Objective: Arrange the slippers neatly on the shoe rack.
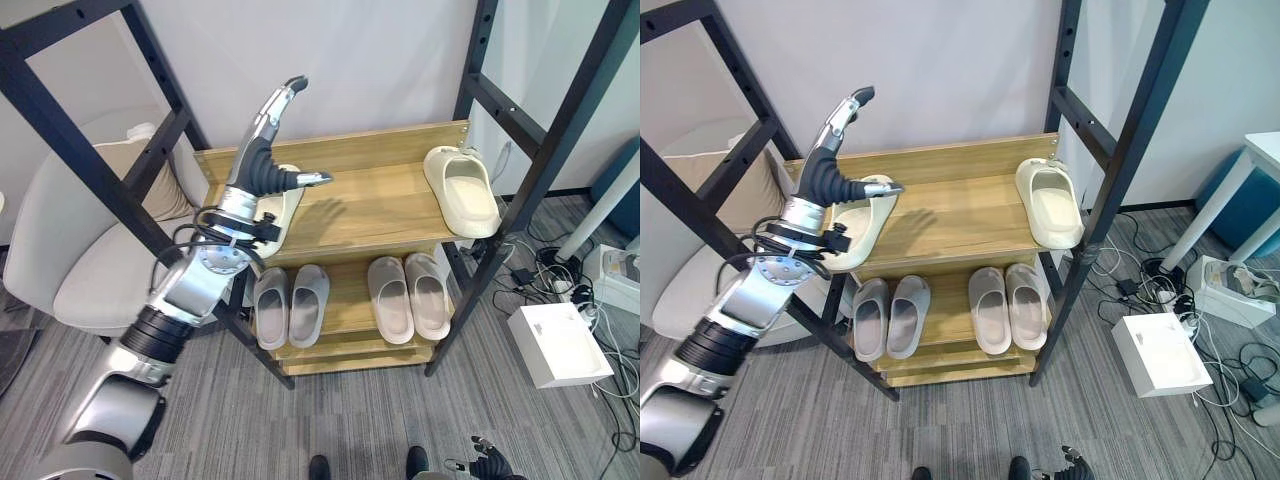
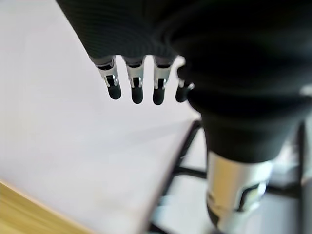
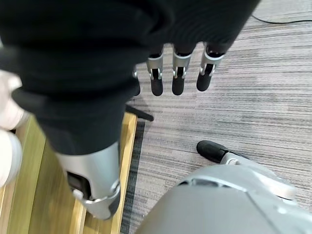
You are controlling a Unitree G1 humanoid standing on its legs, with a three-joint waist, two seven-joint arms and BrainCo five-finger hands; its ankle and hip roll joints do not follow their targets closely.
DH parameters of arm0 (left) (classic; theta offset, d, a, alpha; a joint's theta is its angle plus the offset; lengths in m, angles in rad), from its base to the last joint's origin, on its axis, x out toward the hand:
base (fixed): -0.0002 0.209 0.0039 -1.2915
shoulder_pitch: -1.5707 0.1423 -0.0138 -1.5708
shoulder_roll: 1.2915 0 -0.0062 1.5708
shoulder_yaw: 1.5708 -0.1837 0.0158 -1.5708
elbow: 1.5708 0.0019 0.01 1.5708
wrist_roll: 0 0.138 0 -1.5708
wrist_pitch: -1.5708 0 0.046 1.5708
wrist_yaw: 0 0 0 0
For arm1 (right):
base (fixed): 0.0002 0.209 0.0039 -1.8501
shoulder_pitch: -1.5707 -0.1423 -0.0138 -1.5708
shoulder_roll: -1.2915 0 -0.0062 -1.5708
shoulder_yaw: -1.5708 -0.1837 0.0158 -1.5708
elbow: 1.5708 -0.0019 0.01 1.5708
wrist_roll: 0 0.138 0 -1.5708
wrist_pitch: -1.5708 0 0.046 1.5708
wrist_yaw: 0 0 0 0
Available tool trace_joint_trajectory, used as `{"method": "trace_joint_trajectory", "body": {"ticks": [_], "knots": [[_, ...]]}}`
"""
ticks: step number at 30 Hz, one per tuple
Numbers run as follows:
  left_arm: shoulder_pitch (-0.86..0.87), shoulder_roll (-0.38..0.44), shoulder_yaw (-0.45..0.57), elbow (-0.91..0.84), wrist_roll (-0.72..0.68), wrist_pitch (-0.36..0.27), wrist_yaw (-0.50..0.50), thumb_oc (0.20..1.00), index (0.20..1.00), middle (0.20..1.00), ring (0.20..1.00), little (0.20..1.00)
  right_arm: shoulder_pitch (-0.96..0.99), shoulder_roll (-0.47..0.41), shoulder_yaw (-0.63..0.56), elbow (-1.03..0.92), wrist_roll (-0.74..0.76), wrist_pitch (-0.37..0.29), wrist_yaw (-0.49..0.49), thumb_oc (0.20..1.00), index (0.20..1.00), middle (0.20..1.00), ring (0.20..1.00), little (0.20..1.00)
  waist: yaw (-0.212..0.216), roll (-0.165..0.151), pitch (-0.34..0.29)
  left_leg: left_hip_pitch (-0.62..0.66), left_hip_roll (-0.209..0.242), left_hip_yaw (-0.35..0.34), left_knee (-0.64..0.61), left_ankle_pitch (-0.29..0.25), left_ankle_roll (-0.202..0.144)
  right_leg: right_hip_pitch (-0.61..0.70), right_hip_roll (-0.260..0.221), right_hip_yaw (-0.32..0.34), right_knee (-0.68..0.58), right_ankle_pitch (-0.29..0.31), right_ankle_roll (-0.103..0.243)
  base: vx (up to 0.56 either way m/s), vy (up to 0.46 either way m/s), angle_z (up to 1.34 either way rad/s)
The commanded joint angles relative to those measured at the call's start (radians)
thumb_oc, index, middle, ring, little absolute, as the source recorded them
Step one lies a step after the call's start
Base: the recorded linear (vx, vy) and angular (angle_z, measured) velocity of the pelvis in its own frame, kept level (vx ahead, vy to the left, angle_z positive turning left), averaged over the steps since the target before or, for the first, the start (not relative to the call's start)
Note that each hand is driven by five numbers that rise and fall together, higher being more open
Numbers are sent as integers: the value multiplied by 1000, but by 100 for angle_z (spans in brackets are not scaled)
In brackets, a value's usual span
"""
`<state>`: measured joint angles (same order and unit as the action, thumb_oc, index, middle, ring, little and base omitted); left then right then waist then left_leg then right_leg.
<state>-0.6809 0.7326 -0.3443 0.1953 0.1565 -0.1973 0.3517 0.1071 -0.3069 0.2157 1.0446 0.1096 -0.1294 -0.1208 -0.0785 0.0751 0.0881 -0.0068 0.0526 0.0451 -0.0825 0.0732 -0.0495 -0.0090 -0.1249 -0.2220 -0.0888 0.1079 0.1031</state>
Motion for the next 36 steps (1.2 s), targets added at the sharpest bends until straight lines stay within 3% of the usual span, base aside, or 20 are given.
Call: {"method": "trace_joint_trajectory", "body": {"ticks": [1, 5, 10, 14, 18, 22, 23, 24, 25, 26, 27, 31, 36], "knots": [[-176, 71, 48, 48, 97, 7, 81, 1000, 1000, 1000, 1000, 1000, -35, -14, -11, -45, 28, -34, -14, 1000, 1000, 1000, 1000, 1000, -14, -46, 49, 48, 25, 1, -5, -67, -50, 55, -40, -59, 2, -78, 85, 0, 0, 0], [-166, 112, 64, 127, 124, 36, 113, 1000, 1000, 1000, 1000, 1000, -41, -19, -14, -53, 30, -36, -21, 1000, 1000, 1000, 1000, 1000, -23, -52, 65, 28, 24, 0, -5, -64, -50, 31, -37, -52, 2, -73, 85, 0, 5, -1], [-152, 90, 75, 212, 115, 63, 137, 1000, 1000, 1000, 1000, 1000, -46, -19, -15, -66, 37, -41, -31, 1000, 1000, 1000, 1000, 1000, -32, -62, 80, 7, 25, 3, -5, -60, -48, 7, -37, -45, 2, -68, 84, 0, 14, -4], [-190, 108, 44, 263, 184, 104, 158, 1000, 1000, 1000, 1000, 1000, -51, -26, -18, -91, 49, -48, -38, 1000, 1000, 1000, 1000, 1000, -42, -71, 96, -15, 24, 7, -5, -57, -46, -23, -36, -36, 2, -59, 86, -32, 20, -4], [-273, 118, -15, 387, 321, 205, 189, 1000, 1000, 1000, 1000, 1000, -54, -31, -28, -113, 68, -64, -46, 1000, 1000, 1000, 1000, 1000, -60, -82, 116, -38, 22, 20, -5, -55, -42, -59, -36, -16, 2, -46, 88, -35, 35, -6], [-336, 137, -68, 459, 379, 243, 193, 1000, 1000, 1000, 1000, 1000, -60, -37, -26, -129, 84, -73, -51, 1000, 1000, 1000, 1000, 1000, -72, -87, 130, -56, 19, 33, -5, -52, -40, -88, -35, -1, 2, -35, 90, -31, 33, -9], [-358, 148, -97, 495, 394, 250, 186, 592, 592, 592, 592, 592, -60, -36, -20, -129, 87, -76, -52, 1000, 1000, 1000, 1000, 1000, -77, -87, 134, -61, 20, 39, -5, -51, -40, -99, -36, 4, 2, -30, 92, -13, 30, -10], [-361, 147, -100, 497, 394, 249, 187, 567, 567, 567, 567, 567, -60, -35, -21, -129, 87, -76, -53, 1000, 1000, 1000, 1000, 1000, -76, -88, 133, -61, 20, 39, -5, -51, -40, -99, -36, 5, 2, -30, 92, -8, 24, -16], [-376, 155, -122, 521, 410, 255, 184, 382, 382, 382, 382, 382, -60, -34, -19, -130, 92, -77, -53, 1000, 1000, 1000, 1000, 1000, -79, -88, 134, -63, 20, 42, -5, -51, -39, -104, -35, 10, 2, -28, 93, 4, 13, -15], [-400, 169, -154, 547, 427, 265, 171, 260, 260, 260, 260, 260, -58, -36, -16, -133, 94, -79, -52, 1000, 1000, 1000, 1000, 1000, -82, -89, 133, -65, 20, 45, -5, -52, -39, -108, -35, 14, 2, -26, 93, 8, 19, -14], [-407, 173, -161, 549, 430, 264, 172, 200, 200, 200, 200, 200, -56, -36, -17, -136, 96, -80, -50, 1000, 1000, 1000, 1000, 1000, -83, -89, 133, -65, 19, 47, -5, -52, -38, -111, -35, 16, 2, -25, 94, 6, 24, -9], [-442, 184, -226, 542, 483, 267, 129, 200, 200, 200, 200, 200, -62, -39, -16, -142, 112, -81, -45, 1000, 1000, 1000, 1000, 1000, -86, -86, 136, -61, 17, 52, -5, -55, -38, -111, -37, 26, 2, -25, 96, 6, 18, -7], [-420, 181, -218, 458, 517, 261, 101, 200, 200, 200, 200, 200, -36, -55, -20, -182, 116, -81, -25, 1000, 1000, 1000, 1000, 1000, -86, -82, 136, -48, 17, 56, -5, -60, -38, -99, -37, 26, 2, -32, 93, 2, -2, -8]]}}
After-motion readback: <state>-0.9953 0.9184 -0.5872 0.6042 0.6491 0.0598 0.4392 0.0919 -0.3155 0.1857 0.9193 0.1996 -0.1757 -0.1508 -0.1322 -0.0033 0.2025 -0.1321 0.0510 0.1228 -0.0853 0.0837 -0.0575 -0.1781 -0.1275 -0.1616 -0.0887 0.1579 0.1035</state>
